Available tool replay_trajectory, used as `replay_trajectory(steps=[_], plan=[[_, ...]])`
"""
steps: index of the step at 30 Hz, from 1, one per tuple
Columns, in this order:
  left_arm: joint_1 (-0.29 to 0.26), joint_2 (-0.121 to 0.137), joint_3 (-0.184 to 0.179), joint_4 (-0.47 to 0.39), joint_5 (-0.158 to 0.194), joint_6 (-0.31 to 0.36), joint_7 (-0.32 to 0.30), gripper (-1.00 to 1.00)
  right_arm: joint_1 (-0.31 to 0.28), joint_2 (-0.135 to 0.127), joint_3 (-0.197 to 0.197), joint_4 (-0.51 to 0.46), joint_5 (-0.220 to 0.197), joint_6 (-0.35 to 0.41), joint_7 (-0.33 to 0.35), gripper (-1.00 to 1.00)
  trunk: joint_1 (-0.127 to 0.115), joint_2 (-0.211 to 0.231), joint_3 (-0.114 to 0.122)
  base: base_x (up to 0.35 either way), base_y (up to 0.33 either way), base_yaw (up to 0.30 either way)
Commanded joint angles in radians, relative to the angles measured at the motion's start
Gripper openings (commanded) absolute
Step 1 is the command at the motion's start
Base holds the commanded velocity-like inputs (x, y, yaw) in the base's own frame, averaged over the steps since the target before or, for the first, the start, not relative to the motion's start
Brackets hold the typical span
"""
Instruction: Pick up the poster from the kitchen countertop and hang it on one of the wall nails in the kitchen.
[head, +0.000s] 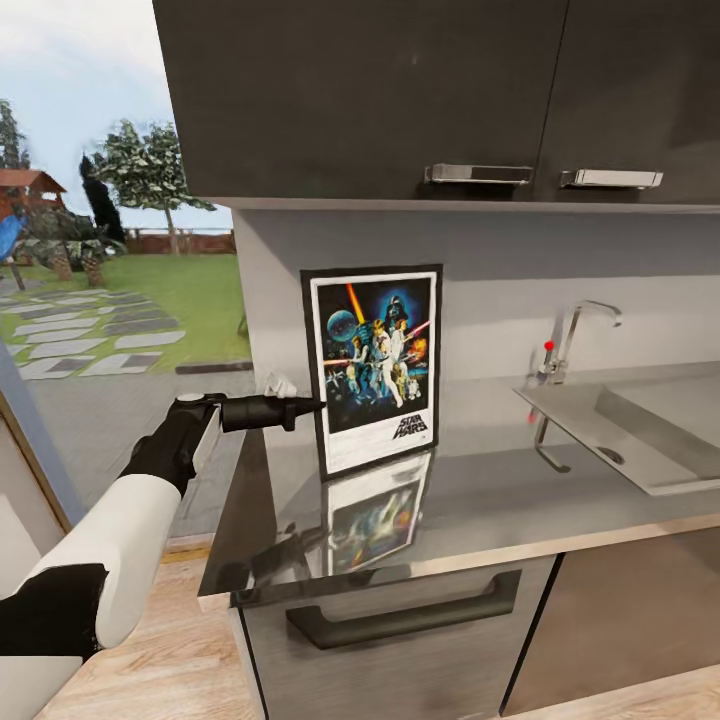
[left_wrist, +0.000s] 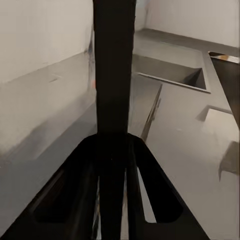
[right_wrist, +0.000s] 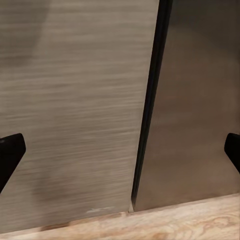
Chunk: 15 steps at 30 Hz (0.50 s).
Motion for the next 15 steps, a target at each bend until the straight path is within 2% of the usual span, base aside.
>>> replay_trajectory(steps=[1,12,15], plan=[[-0.001,-0.001,0.006,-0.002,-0.012,0.006,-0.007,-1.00,0.000,0.000,-0.001,-0.001,-0.007,-0.001,0.008,1.00,0.000,-0.001,-0.001,0.000,0.000,0.000],[-0.001,-0.002,0.004,-0.004,-0.012,0.000,-0.007,-1.00,0.000,0.000,-0.001,-0.001,-0.007,-0.001,0.008,1.00,0.000,-0.001,-0.001,0.000,0.000,0.000],[-0.001,-0.001,0.005,-0.035,-0.012,0.001,-0.007,-1.00,0.000,0.000,0.000,0.000,-0.007,-0.001,0.008,1.00,0.000,-0.001,-0.001,0.000,0.000,0.000]])
